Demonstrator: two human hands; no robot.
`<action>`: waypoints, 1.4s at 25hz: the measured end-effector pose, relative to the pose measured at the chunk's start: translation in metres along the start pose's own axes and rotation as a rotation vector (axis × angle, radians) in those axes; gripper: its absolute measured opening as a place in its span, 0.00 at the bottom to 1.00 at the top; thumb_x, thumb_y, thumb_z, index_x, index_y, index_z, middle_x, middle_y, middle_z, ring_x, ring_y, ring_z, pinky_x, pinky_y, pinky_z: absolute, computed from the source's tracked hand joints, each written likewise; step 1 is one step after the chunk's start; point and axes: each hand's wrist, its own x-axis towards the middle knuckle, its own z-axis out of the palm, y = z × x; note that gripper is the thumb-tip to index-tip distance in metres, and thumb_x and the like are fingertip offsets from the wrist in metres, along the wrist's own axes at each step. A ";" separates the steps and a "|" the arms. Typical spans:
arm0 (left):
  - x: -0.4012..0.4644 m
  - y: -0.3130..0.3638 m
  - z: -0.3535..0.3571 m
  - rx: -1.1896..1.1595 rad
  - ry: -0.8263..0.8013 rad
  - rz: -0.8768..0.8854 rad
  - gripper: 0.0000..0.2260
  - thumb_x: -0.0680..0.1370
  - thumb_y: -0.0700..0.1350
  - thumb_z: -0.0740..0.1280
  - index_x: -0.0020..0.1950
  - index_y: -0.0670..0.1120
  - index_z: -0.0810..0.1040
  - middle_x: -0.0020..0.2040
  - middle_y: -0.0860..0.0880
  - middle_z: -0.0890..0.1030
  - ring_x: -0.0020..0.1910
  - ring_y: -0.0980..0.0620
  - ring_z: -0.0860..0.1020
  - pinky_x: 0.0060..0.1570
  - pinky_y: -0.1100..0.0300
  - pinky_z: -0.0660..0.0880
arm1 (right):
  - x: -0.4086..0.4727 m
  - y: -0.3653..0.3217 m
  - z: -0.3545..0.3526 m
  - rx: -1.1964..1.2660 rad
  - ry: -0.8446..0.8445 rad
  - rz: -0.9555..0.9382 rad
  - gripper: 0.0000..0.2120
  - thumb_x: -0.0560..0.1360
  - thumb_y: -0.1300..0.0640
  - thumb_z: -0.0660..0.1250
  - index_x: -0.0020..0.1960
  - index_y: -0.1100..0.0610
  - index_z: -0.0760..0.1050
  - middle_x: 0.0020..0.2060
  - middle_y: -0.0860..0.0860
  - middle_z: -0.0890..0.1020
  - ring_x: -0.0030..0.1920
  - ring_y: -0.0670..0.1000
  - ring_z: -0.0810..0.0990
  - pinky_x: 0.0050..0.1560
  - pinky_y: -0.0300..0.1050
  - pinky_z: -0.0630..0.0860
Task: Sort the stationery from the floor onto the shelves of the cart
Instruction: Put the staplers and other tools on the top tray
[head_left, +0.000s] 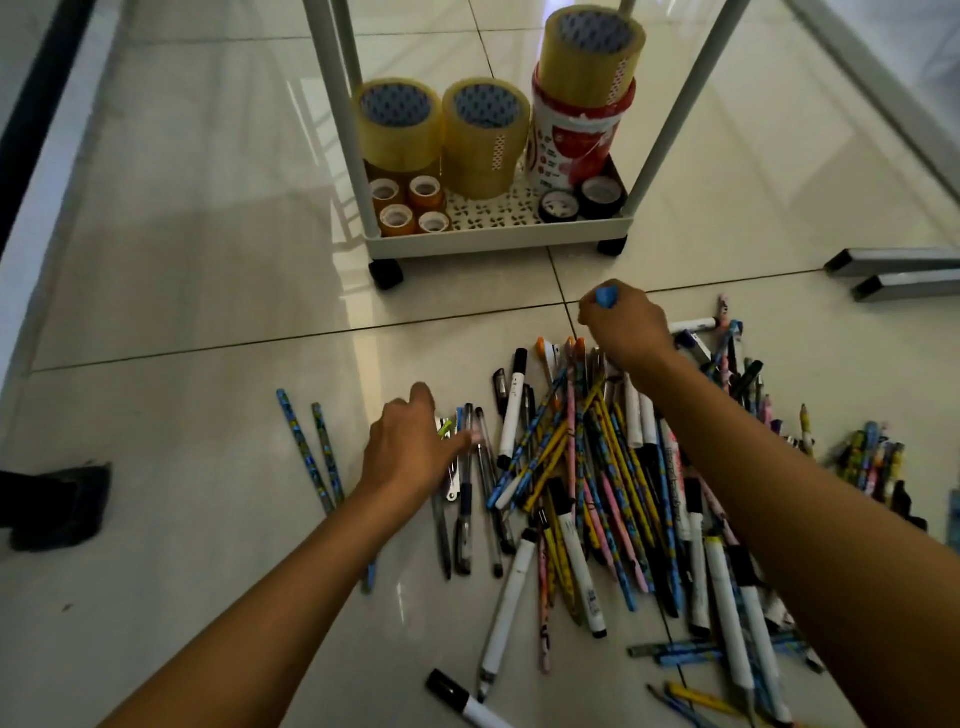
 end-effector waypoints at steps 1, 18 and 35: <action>0.000 -0.001 0.002 -0.015 -0.011 -0.005 0.23 0.71 0.61 0.71 0.52 0.45 0.69 0.46 0.44 0.76 0.43 0.46 0.75 0.37 0.58 0.66 | 0.006 -0.001 0.002 -0.143 -0.031 -0.036 0.11 0.77 0.52 0.64 0.55 0.58 0.75 0.51 0.57 0.80 0.49 0.56 0.77 0.47 0.45 0.71; -0.010 0.002 -0.016 -0.581 0.032 -0.092 0.12 0.73 0.52 0.71 0.52 0.47 0.78 0.45 0.50 0.80 0.45 0.51 0.78 0.42 0.60 0.71 | -0.006 0.014 -0.016 0.080 -0.258 -0.017 0.16 0.69 0.51 0.73 0.52 0.58 0.77 0.46 0.52 0.79 0.45 0.51 0.76 0.42 0.43 0.71; -0.002 0.078 -0.041 -1.252 -0.175 -0.203 0.07 0.73 0.48 0.72 0.48 0.47 0.79 0.32 0.50 0.79 0.27 0.56 0.75 0.30 0.62 0.73 | -0.083 -0.010 -0.092 0.731 -0.146 -0.213 0.09 0.76 0.57 0.66 0.57 0.54 0.75 0.32 0.51 0.73 0.29 0.45 0.70 0.30 0.36 0.70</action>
